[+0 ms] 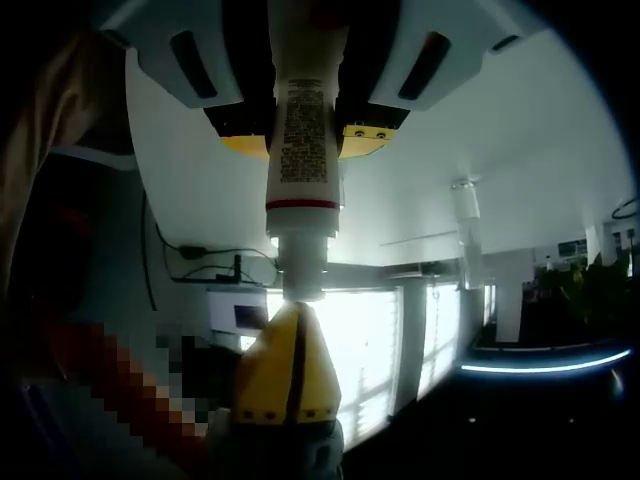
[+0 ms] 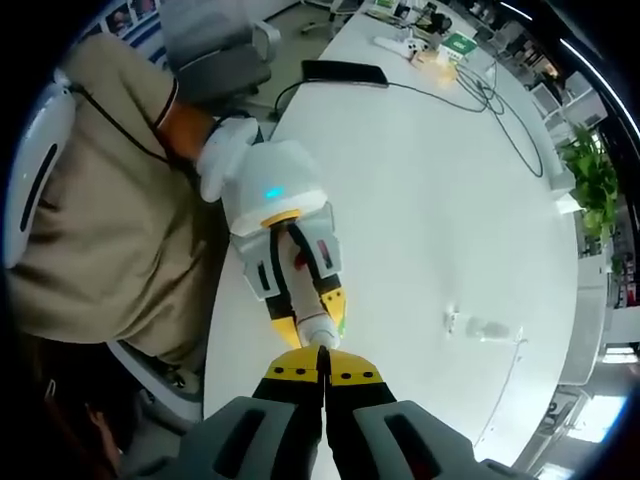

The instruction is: Clamp pump bottle remove cover press pump head put on cover

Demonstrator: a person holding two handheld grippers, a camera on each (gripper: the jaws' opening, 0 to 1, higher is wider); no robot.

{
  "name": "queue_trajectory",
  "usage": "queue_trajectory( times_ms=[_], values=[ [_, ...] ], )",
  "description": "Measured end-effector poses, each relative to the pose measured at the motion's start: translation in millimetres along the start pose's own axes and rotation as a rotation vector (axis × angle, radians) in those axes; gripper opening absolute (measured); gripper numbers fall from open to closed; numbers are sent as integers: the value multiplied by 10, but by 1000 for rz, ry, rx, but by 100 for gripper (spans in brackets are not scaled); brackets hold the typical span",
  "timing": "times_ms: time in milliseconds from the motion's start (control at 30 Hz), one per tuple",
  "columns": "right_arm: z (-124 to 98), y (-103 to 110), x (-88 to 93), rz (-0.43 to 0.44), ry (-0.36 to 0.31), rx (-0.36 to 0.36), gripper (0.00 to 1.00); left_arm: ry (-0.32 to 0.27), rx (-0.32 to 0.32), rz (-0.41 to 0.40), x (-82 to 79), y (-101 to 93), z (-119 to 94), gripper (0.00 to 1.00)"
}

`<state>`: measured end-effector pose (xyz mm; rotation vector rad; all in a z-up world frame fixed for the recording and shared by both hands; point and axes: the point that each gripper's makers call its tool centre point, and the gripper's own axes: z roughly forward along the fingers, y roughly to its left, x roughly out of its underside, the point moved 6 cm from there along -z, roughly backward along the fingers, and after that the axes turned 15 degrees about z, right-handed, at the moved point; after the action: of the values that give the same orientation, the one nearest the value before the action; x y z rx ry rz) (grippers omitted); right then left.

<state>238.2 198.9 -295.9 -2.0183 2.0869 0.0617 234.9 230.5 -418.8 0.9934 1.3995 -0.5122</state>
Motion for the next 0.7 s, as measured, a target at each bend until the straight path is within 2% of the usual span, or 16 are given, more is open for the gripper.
queue_trajectory(
  times_ms=[700],
  values=[
    [1, -3, -3, -5, 0, 1, 0, 0, -2, 0, -6, 0, 1, 14]
  ],
)
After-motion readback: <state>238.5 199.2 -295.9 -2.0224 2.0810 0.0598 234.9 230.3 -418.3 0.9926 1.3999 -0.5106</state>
